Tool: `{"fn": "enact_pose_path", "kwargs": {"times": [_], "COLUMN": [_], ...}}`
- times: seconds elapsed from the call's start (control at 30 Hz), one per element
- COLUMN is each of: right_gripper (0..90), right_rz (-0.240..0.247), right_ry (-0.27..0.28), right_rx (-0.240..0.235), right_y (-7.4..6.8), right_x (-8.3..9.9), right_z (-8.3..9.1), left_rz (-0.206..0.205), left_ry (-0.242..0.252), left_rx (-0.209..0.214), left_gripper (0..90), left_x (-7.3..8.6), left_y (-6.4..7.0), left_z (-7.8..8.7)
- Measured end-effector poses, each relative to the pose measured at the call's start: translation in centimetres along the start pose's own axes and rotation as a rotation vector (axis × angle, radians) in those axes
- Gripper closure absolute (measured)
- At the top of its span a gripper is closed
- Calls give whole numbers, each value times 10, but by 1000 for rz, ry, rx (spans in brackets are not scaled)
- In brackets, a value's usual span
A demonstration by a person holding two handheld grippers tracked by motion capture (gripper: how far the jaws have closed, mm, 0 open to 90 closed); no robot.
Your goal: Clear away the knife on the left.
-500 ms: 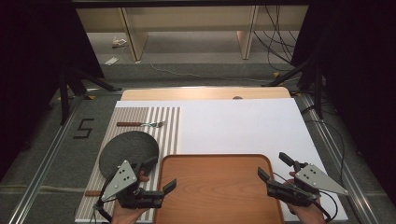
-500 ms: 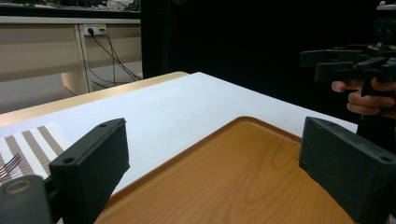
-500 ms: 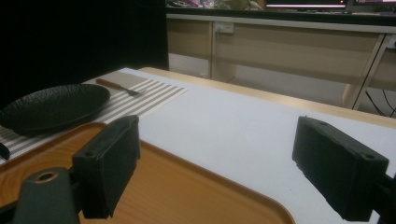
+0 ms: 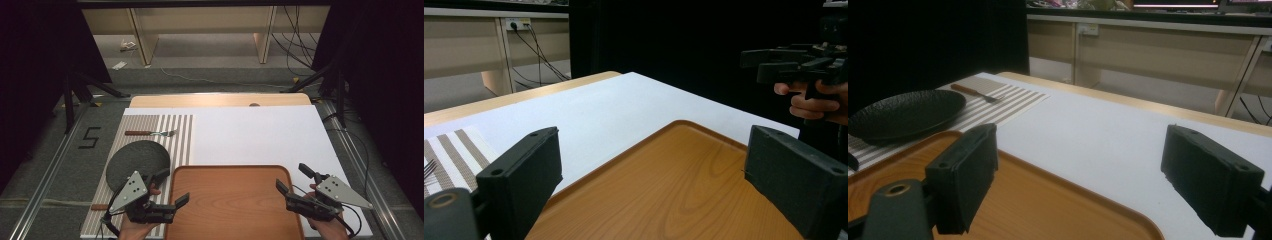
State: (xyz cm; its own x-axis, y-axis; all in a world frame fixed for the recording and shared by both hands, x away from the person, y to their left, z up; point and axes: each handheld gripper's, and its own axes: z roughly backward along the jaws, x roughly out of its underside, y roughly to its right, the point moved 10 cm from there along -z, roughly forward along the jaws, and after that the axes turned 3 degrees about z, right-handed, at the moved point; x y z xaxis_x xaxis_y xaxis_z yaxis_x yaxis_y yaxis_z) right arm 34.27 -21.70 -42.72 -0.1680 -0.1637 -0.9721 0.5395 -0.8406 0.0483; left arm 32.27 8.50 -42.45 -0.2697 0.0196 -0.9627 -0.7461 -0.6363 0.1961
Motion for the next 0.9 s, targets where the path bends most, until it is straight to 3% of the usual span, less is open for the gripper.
{"fn": "enact_pose_path", "kwargs": {"times": [0.27, 0.43, 0.63, 0.73, 0.9], "right_gripper": [162, 162, 161, 161, 162], "right_rz": [0, 0, -1, -2, 0], "right_ry": [-2, -1, -4, -3, -6], "right_rx": [1, 1, 3, 4, 5], "right_y": [0, 0, 1, 2, 2], "right_x": [0, 0, 1, 1, 1], "right_z": [0, 0, 0, -1, -1], "left_rz": [-4, -11, -35, -41, -27], "left_ry": [-34, -73, -138, -200, -240], "left_rx": [0, 22, 14, 0, -9], "left_gripper": [79, 80, 93, 95, 96], "left_x": [1, 0, 2, 8, 16], "left_y": [-3, -6, -13, -22, -32], "left_z": [2, 5, 11, 20, 29]}}
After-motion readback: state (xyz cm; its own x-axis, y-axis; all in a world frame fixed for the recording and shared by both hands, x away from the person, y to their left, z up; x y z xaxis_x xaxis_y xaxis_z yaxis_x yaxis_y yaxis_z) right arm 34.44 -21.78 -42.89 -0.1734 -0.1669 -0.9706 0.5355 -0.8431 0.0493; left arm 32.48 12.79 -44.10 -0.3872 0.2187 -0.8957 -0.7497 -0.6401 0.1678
